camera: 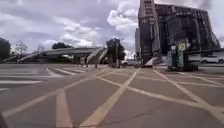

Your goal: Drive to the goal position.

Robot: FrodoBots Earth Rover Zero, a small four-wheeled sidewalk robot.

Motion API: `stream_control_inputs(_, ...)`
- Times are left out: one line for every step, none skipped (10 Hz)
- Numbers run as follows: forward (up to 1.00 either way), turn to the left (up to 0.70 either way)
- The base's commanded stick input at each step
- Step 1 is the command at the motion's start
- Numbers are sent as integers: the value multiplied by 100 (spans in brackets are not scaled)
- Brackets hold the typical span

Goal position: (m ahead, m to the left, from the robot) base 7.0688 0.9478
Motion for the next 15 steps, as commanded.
stream_control_inputs(45, 0)
stream_control_inputs(45, 0)
stream_control_inputs(45, 0)
stream_control_inputs(45, 0)
stream_control_inputs(45, 0)
stream_control_inputs(45, 0)
stream_control_inputs(45, 0)
stream_control_inputs(45, 0)
stream_control_inputs(45, 0)
stream_control_inputs(45, 0)
stream_control_inputs(45, 0)
stream_control_inputs(45, 0)
stream_control_inputs(45, 0)
stream_control_inputs(45, 0)
stream_control_inputs(45, 0)
